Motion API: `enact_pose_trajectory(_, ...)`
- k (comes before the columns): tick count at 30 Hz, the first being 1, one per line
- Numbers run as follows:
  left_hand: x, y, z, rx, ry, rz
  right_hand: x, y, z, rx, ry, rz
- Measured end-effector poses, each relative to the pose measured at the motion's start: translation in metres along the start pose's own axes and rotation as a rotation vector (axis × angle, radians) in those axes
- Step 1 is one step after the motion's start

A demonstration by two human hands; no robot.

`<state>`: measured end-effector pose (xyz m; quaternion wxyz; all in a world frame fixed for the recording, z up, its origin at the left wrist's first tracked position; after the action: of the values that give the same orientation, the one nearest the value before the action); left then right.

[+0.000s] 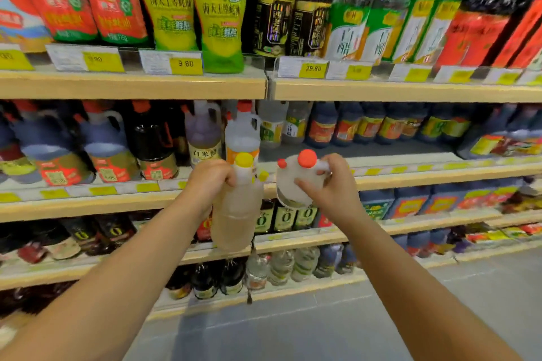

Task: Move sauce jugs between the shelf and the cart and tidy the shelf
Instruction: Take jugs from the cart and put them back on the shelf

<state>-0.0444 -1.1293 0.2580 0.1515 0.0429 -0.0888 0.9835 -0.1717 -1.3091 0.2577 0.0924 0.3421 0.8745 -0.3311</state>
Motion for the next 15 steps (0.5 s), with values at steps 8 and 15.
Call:
enact_pose_trajectory(8, -0.031, 0.026, -0.013, 0.054, 0.015, 0.066, -0.075, 0.02, 0.034, -0.066, -0.168, 0.063)
enact_pose_trajectory(15, -0.062, 0.043, -0.02, 0.044, 0.001, 0.076, -0.134, 0.064, 0.07, -0.117, -0.1, -0.053)
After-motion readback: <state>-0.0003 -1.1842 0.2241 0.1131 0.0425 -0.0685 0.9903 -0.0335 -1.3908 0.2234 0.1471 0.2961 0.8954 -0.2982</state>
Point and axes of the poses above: each hand's wrist, its own x-axis away from the middle knuckle, its own y-axis out of the palm, z = x × y, the point moved 1 cm from there along -x, towards the middle knuckle, and after that the axes turned 4 degrees about z, right-handed, at the moved point
